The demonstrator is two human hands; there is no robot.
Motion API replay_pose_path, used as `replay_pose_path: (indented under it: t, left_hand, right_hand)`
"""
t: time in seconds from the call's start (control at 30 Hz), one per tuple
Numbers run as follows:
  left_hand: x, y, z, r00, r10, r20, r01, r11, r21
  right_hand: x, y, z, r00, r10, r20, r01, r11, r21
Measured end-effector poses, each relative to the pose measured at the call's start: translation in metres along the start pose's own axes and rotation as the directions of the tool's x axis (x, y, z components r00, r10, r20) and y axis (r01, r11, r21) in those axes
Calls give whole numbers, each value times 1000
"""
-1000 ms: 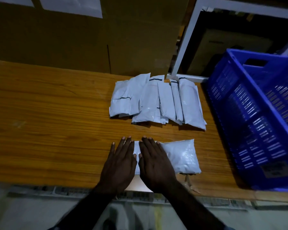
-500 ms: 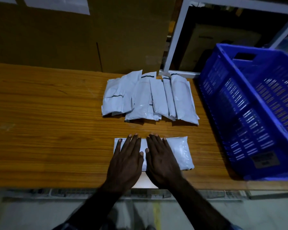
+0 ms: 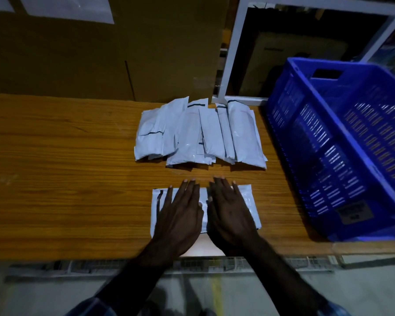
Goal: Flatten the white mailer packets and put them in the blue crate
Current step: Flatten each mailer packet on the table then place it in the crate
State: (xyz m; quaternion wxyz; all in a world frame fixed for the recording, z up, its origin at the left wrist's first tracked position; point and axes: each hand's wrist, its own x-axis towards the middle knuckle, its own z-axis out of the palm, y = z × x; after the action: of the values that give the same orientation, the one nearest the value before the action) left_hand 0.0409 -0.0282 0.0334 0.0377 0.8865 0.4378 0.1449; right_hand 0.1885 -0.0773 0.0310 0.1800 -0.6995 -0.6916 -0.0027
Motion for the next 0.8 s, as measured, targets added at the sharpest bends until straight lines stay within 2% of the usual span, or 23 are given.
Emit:
replay_pose_path:
  t: [0.13,0.33,0.47,0.57,0.63,0.8]
  left_hand:
    - [0,10,11,995,54,78,-53,999,-8]
    - [-1,9,16,995,58,80,-60,998,22]
    - [6,12,12,995,59,75,-63,997,53]
    - [16,20,8,993,73,90,-80,994,73]
    - [20,27,10,990,69,119,-76,996,57]
    - [18,28,21,988,52,145,-66,994,87]
  right_hand:
    - [-14,11,9,1000,6,-8,-6,1000,-23]
    - [-18,15,15,1000,-6,18,7,1000,-11]
    - [-7,18,4,998,45,54,-49,996,75]
    - [-3,27,-5,995,101,-20,-100,995,30]
    - [-4,34,-5,989,147,5,-147,989,23]
    - [-13,41,6,990,142,24,-142,990,-5]
